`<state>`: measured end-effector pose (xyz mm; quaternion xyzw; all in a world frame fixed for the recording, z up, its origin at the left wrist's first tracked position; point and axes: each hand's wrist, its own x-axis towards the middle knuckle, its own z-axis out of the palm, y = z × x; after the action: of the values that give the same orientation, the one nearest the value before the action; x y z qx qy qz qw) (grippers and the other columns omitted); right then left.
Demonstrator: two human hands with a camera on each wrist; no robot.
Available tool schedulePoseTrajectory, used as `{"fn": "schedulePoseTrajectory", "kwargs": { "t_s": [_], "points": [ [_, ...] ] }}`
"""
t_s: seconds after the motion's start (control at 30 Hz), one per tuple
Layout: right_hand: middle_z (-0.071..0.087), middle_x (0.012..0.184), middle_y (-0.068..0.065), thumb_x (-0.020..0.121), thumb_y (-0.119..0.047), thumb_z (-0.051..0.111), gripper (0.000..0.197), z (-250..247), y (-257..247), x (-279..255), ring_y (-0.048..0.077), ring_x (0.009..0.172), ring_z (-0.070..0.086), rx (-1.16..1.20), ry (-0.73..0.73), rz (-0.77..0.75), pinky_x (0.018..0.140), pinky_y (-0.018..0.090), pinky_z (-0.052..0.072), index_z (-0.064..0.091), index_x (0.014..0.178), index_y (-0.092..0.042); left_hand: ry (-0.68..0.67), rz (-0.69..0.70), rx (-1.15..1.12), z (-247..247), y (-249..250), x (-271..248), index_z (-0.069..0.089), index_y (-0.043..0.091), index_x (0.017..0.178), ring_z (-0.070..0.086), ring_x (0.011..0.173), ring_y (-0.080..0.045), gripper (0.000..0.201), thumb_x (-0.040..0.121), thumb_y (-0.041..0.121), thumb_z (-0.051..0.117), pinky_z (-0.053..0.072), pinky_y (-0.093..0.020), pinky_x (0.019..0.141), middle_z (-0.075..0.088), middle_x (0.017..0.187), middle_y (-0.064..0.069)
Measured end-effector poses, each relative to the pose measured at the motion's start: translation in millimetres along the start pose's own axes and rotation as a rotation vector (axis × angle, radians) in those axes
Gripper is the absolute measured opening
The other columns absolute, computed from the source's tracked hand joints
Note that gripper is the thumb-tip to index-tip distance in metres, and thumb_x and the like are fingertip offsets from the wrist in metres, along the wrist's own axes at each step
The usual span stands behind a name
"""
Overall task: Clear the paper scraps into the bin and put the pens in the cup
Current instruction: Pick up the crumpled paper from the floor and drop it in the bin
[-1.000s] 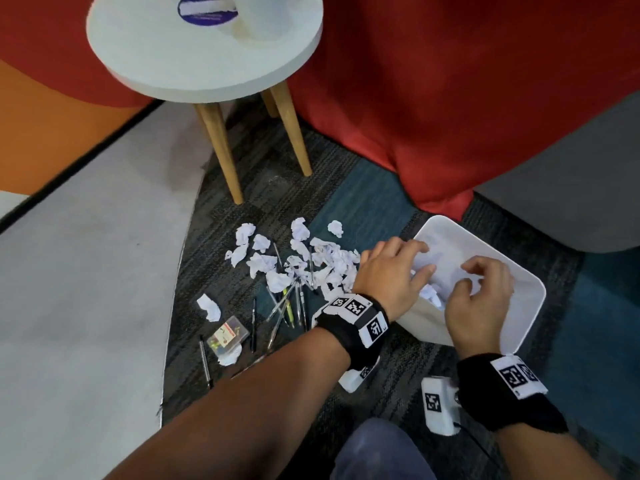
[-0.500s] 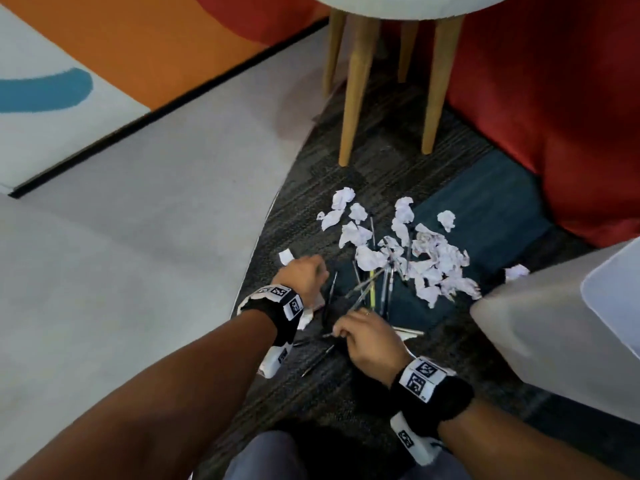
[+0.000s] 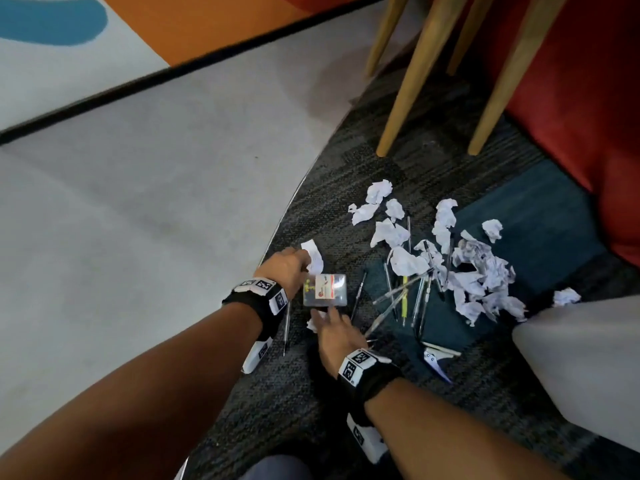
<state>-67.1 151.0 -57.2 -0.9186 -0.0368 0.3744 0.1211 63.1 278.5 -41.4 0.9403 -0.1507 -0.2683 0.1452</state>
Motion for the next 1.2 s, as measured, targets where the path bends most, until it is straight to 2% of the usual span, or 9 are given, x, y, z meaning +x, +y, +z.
{"fn": "schedulePoseTrajectory", "kwargs": {
  "t_s": [0.23,0.43,0.53,0.67,0.77,0.87,1.0,1.13,1.2],
  "points": [
    [0.044,0.124,0.01,0.095,-0.011,0.046,0.025,1,18,-5,0.035,0.117,0.044,0.032,0.103,-0.004,0.09,0.045,0.044,0.051,0.119,-0.013,-0.065,0.051,0.097,22,-6,27,0.042,0.026,0.139,0.05,0.117,-0.037,0.054,0.089,0.019,0.06,0.042,-0.043,0.102,0.034,0.144,-0.008],
    [0.048,0.124,-0.004,0.094,-0.033,0.053,0.034,-17,60,-73,0.023,0.114,0.047,0.24,0.359,-0.008,0.097,0.035,0.042,0.052,0.128,-0.029,-0.239,0.1,0.261,12,12,55,0.023,0.037,0.148,0.024,0.142,-0.038,0.082,0.081,0.015,0.067,0.031,-0.047,0.113,0.0,0.16,-0.007],
    [0.048,0.123,-0.007,0.096,-0.036,0.055,0.034,-21,80,-101,0.016,0.114,0.046,0.346,0.433,0.054,0.096,0.028,0.04,0.053,0.129,-0.029,-0.304,0.036,0.316,18,20,66,0.038,0.036,0.142,0.023,0.143,-0.035,0.07,0.081,0.022,0.068,0.027,-0.044,0.114,0.01,0.159,-0.008],
    [0.047,0.118,-0.013,0.096,-0.037,0.056,0.036,-10,94,-125,0.01,0.111,0.049,0.53,0.466,0.122,0.089,0.021,0.04,0.053,0.131,-0.029,-0.288,-0.057,0.228,16,28,62,0.055,0.023,0.117,0.03,0.135,-0.043,0.04,0.08,0.01,0.065,0.031,-0.046,0.108,0.02,0.149,-0.014],
    [0.047,0.12,-0.015,0.095,-0.038,0.057,0.037,-16,104,-141,0.008,0.111,0.049,0.625,0.498,0.15,0.088,0.02,0.038,0.051,0.131,-0.033,-0.151,-0.082,0.164,8,44,51,0.056,0.021,0.107,0.048,0.112,-0.044,0.031,0.082,0.004,0.06,0.043,-0.042,0.093,0.035,0.129,-0.014],
    [0.056,0.113,-0.014,0.087,-0.039,0.068,0.04,-44,119,-165,0.005,0.101,0.055,0.742,0.622,0.189,0.086,0.026,0.047,0.044,0.117,-0.045,-0.016,0.024,0.081,-13,88,32,0.058,0.024,0.104,0.057,0.093,-0.038,0.026,0.084,0.006,0.06,0.048,-0.037,0.082,0.038,0.105,-0.007],
    [0.061,0.098,-0.013,0.081,-0.035,0.075,0.038,-95,147,-209,0.01,0.085,0.059,0.778,0.847,0.24,0.073,0.036,0.052,0.041,0.098,-0.037,0.02,0.202,-0.092,-51,177,-1,0.062,0.019,0.113,0.057,0.09,-0.032,0.025,0.09,0.009,0.058,0.047,-0.031,0.085,0.044,0.107,-0.011],
    [0.056,0.092,-0.014,0.082,-0.034,0.075,0.032,-136,176,-261,0.013,0.087,0.056,0.809,1.098,0.329,0.077,0.025,0.044,0.05,0.101,-0.029,0.059,0.388,-0.309,-86,280,-41,0.063,0.016,0.114,0.048,0.087,-0.017,0.027,0.092,0.002,0.056,0.034,-0.001,0.076,0.041,0.103,-0.006],
    [0.055,0.091,-0.011,0.081,-0.032,0.076,0.033,-145,192,-282,0.015,0.088,0.054,0.831,1.206,0.399,0.078,0.024,0.039,0.05,0.1,-0.029,0.058,0.488,-0.362,-94,325,-57,0.064,0.017,0.115,0.047,0.089,-0.012,0.026,0.093,0.004,0.057,0.029,0.001,0.077,0.044,0.103,-0.005]
  ]
}}
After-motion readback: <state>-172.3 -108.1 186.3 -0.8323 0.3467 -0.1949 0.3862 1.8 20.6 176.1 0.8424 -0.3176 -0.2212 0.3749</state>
